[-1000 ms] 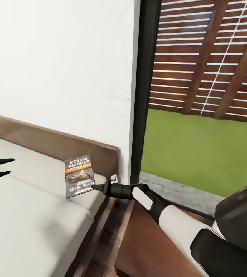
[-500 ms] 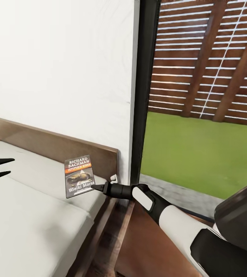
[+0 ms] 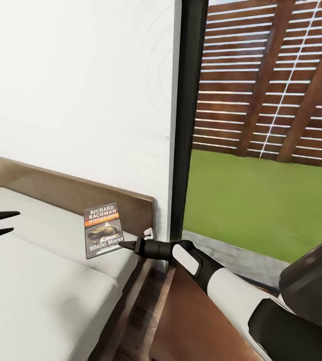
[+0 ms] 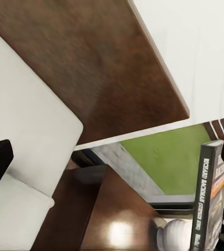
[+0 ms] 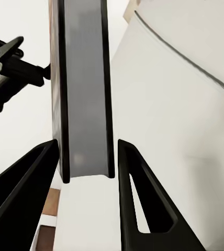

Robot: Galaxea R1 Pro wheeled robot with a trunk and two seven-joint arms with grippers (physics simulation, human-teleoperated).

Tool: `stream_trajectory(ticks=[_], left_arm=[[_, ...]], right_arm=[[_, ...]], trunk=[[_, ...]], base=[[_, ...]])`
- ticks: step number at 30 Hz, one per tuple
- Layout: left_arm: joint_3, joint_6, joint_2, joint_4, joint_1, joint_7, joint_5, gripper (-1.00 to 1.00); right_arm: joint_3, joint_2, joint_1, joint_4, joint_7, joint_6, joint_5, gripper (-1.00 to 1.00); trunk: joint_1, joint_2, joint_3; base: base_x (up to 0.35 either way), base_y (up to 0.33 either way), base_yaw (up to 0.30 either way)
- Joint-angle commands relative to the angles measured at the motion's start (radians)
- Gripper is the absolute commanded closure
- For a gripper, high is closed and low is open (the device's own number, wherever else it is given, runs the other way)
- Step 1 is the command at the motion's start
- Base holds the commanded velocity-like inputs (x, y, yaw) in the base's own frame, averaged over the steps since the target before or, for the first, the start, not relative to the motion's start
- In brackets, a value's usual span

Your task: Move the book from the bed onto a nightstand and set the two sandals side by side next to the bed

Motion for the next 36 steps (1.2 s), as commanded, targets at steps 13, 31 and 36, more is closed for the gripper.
stream_trajectory(ticks=[13, 31, 36], left_arm=[[0.009, -0.063, -0.001, 0.0, 0.036, -0.009, -0.062, -1.0], [0.009, -0.071, -0.003, 0.0, 0.043, -0.011, -0.065, -1.0], [0.009, -0.07, -0.003, 0.0, 0.043, -0.011, -0.065, -1.0]], right_arm=[[0.003, 0.0, 0.007, 0.001, 0.001, 0.003, -0.008, 1.0], [0.004, 0.0, 0.016, 0.001, 0.001, -0.003, -0.008, 1.0], [0.004, 0.0, 0.017, 0.001, 0.001, -0.003, -0.008, 1.0]], trunk=[[0.0, 0.0, 0.019], [0.0, 0.0, 0.047], [0.0, 0.0, 0.055]], base=[[0.0, 0.0, 0.0], [0.0, 0.0, 0.0], [0.0, 0.0, 0.0]])
